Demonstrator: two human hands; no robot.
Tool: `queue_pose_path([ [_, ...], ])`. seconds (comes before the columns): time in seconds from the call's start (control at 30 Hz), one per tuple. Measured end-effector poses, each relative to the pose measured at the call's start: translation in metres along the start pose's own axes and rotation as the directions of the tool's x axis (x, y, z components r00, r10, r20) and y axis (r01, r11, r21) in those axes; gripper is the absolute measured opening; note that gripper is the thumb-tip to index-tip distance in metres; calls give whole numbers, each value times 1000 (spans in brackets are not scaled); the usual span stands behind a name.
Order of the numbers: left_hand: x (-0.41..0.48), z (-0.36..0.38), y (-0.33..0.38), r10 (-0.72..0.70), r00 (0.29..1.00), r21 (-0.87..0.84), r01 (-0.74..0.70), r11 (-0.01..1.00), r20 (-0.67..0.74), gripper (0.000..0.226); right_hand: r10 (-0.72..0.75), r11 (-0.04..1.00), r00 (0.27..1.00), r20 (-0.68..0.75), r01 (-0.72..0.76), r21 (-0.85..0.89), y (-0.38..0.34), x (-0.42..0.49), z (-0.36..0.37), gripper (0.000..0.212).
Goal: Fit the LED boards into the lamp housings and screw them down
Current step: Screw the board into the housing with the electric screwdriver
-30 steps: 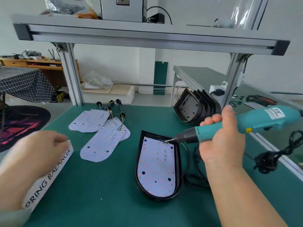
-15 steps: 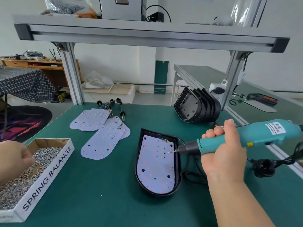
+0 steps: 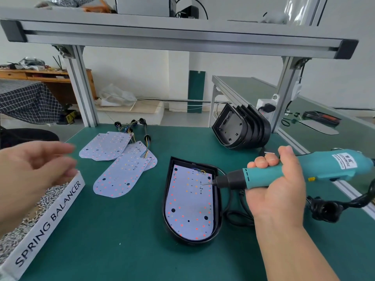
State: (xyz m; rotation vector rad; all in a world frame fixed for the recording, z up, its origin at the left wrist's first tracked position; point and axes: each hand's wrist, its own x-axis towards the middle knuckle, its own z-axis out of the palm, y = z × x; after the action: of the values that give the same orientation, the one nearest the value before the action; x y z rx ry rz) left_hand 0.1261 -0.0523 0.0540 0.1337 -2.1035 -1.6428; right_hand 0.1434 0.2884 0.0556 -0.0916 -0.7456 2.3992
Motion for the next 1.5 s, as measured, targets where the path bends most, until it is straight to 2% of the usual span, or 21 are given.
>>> queue_pose_path([
  [0.07,-18,28,22,11,999,-125,-5,992,51,12,9,999,1000,9,-9,39,-1,-2,1,17],
  [0.13,-33,65,38,22,995,-248,4,969,99,18,8,997,1000,21,-9,82,-4,-3,2,21],
  [0.2,-46,98,49,-40,983,-347,100,933,178,26,0,993,1000,31,-3,115,-7,-3,2,24],
  [0.33,-64,137,55,-136,900,-398,313,862,414,16,5,988,1000,26,-9,156,-11,0,3,19],
  [0.43,-71,149,54,-137,865,-359,338,870,483,18,10,986,1000,30,-15,167,-12,0,3,18],
  [0.6,-80,152,53,-123,859,-275,291,917,497,25,12,986,999,31,-17,165,-10,-3,3,18],
  [0.77,-84,152,56,-123,856,-220,264,939,501,15,22,985,999,32,-27,170,-10,-4,5,19],
  [0.93,-87,151,58,-117,849,-195,249,949,515,24,31,984,999,44,-39,176,-9,-5,6,18],
  [1.13,-85,147,57,-69,852,-197,198,960,520,20,29,979,994,101,-49,198,-7,-8,8,25],
  [1.2,-86,146,55,1,870,-180,101,978,494,19,35,977,994,99,-55,208,-8,-8,8,25],
  [1.3,-88,144,49,196,881,-75,-182,980,431,15,56,975,995,83,-72,209,-7,-9,8,26],
  [1.33,-88,143,48,226,874,-76,-215,974,430,17,65,973,995,80,-81,217,-7,-9,8,25],
  [1.5,-90,143,46,215,859,-132,-173,976,465,22,90,969,994,57,-100,228,-6,-10,8,21],
])
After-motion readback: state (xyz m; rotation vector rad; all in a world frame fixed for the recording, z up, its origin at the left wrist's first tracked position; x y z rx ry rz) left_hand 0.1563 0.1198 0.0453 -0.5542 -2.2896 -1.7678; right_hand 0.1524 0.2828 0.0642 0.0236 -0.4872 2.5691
